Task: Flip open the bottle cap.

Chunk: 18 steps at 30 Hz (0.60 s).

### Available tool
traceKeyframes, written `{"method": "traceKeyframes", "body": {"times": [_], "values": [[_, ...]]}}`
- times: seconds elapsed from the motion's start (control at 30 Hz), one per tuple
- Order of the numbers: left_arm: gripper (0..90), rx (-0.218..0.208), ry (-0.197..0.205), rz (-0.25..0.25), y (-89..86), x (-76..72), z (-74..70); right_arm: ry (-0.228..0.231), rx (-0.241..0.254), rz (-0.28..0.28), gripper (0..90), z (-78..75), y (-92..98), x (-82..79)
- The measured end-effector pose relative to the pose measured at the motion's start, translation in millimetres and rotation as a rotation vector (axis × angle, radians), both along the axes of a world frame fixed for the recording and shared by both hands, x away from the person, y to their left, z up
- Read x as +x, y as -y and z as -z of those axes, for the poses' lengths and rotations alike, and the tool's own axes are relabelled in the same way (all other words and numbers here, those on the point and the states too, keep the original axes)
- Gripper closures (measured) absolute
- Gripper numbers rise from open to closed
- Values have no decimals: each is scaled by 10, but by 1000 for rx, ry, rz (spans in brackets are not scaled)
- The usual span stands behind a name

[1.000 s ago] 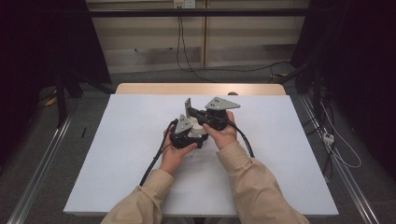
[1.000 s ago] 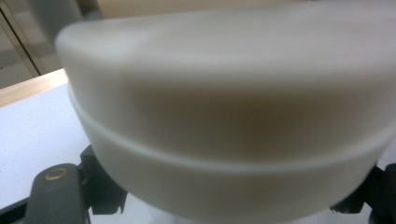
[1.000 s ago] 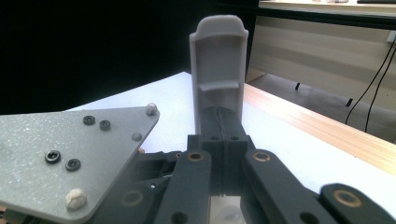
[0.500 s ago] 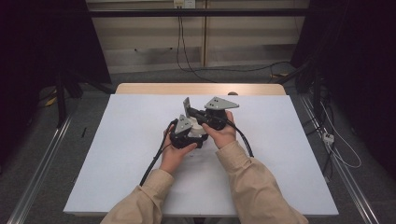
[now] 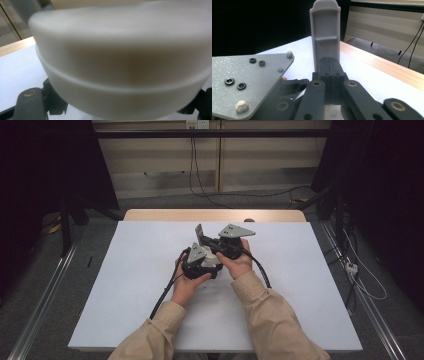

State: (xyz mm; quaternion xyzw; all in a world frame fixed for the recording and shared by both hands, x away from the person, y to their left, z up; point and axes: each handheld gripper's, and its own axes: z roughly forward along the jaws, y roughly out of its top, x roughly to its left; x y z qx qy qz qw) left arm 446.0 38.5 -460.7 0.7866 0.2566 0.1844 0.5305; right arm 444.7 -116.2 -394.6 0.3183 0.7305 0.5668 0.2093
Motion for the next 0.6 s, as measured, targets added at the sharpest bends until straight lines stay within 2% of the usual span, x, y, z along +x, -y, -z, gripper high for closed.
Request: {"method": "traceKeyframes", "body": {"times": [0.53, 0.57, 0.6], "values": [[187, -6, -4, 1, 2, 5, 2, -3, 3, -15, 900, -80, -21, 56], [188, -3, -2, -16, 5, -4, 1, -4, 3, -15, 900, -82, -18, 60], [187, -6, -5, 2, -2, 8, 2, -5, 3, -18, 900, -83, -18, 64]]}}
